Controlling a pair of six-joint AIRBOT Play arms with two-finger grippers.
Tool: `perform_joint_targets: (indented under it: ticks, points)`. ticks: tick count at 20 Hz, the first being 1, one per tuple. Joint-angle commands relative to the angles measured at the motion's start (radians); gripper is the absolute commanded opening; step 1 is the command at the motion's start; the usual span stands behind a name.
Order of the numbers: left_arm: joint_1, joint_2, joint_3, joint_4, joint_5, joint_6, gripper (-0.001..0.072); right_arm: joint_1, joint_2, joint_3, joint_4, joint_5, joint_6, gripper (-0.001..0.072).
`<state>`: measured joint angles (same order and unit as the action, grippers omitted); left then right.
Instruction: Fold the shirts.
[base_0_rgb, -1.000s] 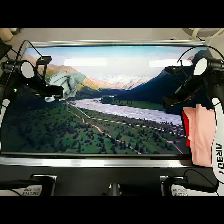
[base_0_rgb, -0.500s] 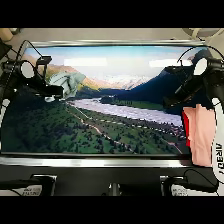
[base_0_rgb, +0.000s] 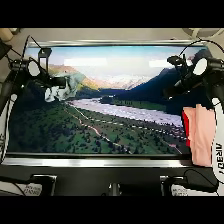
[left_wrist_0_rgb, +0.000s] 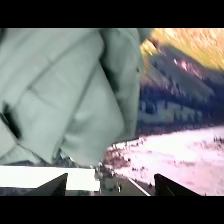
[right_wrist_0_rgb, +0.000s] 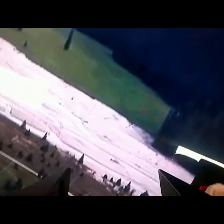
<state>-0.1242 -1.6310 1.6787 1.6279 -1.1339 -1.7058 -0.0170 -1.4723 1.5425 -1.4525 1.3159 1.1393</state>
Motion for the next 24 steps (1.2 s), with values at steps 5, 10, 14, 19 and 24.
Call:
perform_joint_targets:
  ticks: [5, 10, 14, 19, 24]
  points:
    - [0.091, -0.397, 0.284, -0.031, -0.124, -0.071, 0.0667, 0.001, -0.023, 0.001, 0.008, -0.051, -0.007, 0.0566]
    - [0.079, -0.348, 0.401, -0.035, -0.123, 0.022, 0.0021, 0.001, -0.013, 0.012, 0.008, -0.096, -0.079, 0.0562]
    - [-0.008, 0.001, 0.422, -0.055, 0.046, 0.137, 0.0020, 0.001, 0.063, 0.147, -0.012, -0.101, -0.121, 0.0555]
    - [-0.260, 0.477, 0.269, -0.101, 0.209, 0.122, 0.0020, 0.001, 0.288, 0.358, -0.063, -0.109, -0.138, 0.0554]
    - [-0.419, 0.596, 0.061, -0.098, 0.185, -0.002, 0.0020, 0.001, 0.496, 0.369, -0.093, -0.048, -0.138, 0.0553]
